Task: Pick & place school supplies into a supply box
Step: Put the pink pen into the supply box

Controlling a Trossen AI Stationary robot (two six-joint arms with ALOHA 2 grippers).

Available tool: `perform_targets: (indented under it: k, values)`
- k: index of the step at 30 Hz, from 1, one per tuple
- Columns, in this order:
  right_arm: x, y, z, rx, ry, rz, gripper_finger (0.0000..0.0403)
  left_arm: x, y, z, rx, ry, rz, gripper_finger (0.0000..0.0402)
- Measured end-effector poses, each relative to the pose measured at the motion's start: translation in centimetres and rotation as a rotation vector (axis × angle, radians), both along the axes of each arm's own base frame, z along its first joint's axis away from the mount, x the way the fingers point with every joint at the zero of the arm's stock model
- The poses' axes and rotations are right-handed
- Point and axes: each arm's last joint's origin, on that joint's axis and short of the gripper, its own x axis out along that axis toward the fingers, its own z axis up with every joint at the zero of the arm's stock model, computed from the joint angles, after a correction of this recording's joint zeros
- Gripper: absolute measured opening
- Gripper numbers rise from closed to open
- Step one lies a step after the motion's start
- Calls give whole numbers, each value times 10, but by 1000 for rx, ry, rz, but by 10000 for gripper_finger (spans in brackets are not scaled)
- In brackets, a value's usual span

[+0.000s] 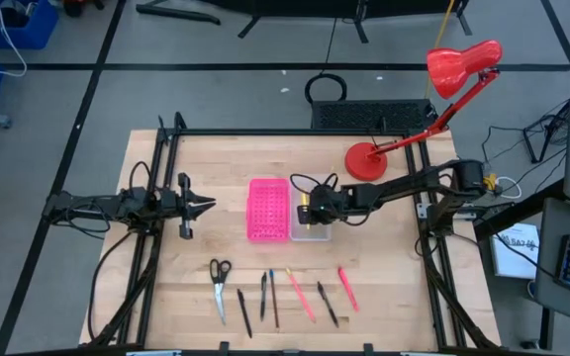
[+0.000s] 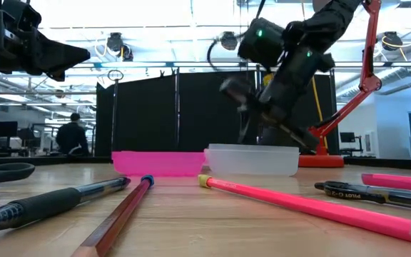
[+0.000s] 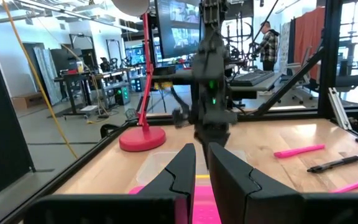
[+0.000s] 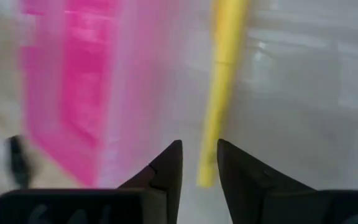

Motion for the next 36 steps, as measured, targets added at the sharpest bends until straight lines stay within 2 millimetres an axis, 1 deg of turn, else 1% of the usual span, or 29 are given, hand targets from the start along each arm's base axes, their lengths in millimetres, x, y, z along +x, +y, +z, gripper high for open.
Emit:
perform_targets:
  k: [4, 6, 9, 12, 14, 16, 19, 21, 23, 25, 27, 31, 33, 36]
  values:
    - [-10, 1, 31, -41, -70, 45, 92, 0, 0, 0, -1, -1, -2, 51]
    - [-19, 2, 47, -57, -90, 69, 92, 0, 0, 0, -1, -1, -2, 51]
    - [-38, 12, 75, -99, -124, 152, 92, 0, 0, 0, -3, -1, -3, 51]
    - [-62, 29, 97, -182, -125, 294, 92, 0, 0, 0, -2, -1, -9, 51]
    - [-79, 44, 108, -280, -118, 364, 92, 0, 0, 0, 2, -1, -8, 51]
    - [-92, 59, 115, -398, -104, 404, 92, 0, 0, 0, 39, 3, -5, 51]
    - [-108, 77, 124, -688, -89, 454, 87, 0, 0, 1, 112, 5, 2, 51]
    - [-115, 87, 128, -876, -73, 469, 70, 0, 0, 4, 134, -23, 7, 51]
    - [-122, 93, 133, -999, -67, 505, 40, -1, 0, 7, 129, -62, 9, 51]
    - [-128, 92, 142, -1044, -100, 543, 11, -1, 0, 9, 104, -77, 7, 51]
    - [-137, 86, 153, -1063, -150, 538, 7, -1, 0, 9, 90, -84, 5, 51]
    - [-159, 73, 171, -1136, -189, 527, 1, -1, 0, 9, 111, -80, 8, 51]
    - [-167, 68, 173, -1156, -206, 482, 2, -1, 0, 9, 116, -79, 9, 51]
    - [-171, 66, 164, -1171, -206, 500, 1, -1, 0, 9, 114, -79, 9, 51]
